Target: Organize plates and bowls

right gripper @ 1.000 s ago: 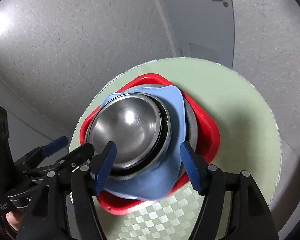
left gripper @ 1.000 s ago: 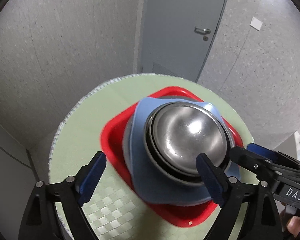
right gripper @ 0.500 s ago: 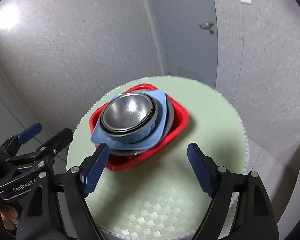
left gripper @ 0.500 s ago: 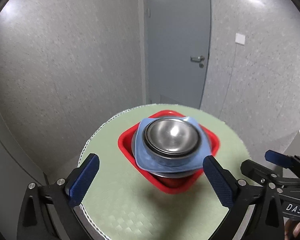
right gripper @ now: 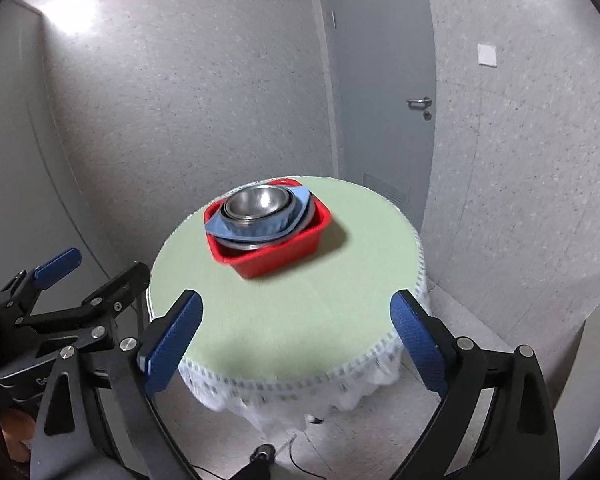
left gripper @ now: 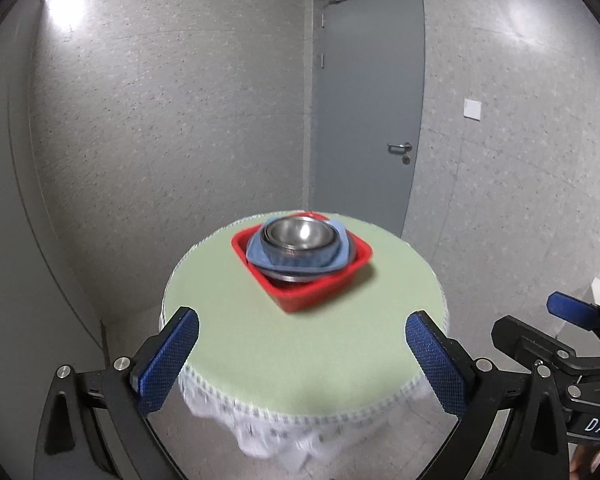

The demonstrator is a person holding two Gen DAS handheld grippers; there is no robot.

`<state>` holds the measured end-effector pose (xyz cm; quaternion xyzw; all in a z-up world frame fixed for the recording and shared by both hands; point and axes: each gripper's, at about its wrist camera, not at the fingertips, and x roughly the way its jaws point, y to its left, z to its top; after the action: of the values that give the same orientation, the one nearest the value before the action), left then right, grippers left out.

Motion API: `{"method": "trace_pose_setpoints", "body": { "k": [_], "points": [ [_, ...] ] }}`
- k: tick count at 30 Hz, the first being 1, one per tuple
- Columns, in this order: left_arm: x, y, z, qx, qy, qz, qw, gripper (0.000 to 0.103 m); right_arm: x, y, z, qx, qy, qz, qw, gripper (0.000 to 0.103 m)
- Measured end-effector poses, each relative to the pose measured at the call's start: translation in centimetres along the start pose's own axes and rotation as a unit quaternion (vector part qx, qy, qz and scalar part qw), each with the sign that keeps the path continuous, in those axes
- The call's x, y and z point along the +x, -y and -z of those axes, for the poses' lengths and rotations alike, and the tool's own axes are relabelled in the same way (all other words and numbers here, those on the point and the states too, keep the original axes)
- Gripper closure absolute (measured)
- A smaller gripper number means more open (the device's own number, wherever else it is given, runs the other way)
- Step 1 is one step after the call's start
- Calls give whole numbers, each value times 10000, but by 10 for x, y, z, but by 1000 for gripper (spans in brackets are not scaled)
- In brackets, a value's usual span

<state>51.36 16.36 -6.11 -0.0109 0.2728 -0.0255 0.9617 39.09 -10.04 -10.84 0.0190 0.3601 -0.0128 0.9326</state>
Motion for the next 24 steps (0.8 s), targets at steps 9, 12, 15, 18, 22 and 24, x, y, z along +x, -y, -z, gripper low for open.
{"method": "trace_pose_setpoints", "body": {
  "k": [9, 12, 15, 18, 22, 24],
  "points": [
    [-121, 29, 47, 43, 392, -18, 9992, 1, -89, 2, 44, -40, 411, -14, 9991, 5],
    [-157, 28, 64, 90, 566, 27, 9984, 1, -118, -4, 59, -66, 567, 112, 9983, 3],
    [-192, 21, 83, 138, 691, 93, 9975, 1, -145, -12, 74, -76, 703, 196, 9973, 3],
    [-230, 15, 100, 236, 888, 107, 9957, 1, -175, -25, 91, -66, 822, 277, 9962, 3],
    [-282, 1, 129, 345, 1032, 215, 9938, 1, -214, -46, 117, -38, 1004, 448, 9939, 1],
    [-303, -8, 146, 406, 1036, 267, 9934, 1, -231, -57, 130, -26, 1081, 559, 9926, 1]
  ]
}}
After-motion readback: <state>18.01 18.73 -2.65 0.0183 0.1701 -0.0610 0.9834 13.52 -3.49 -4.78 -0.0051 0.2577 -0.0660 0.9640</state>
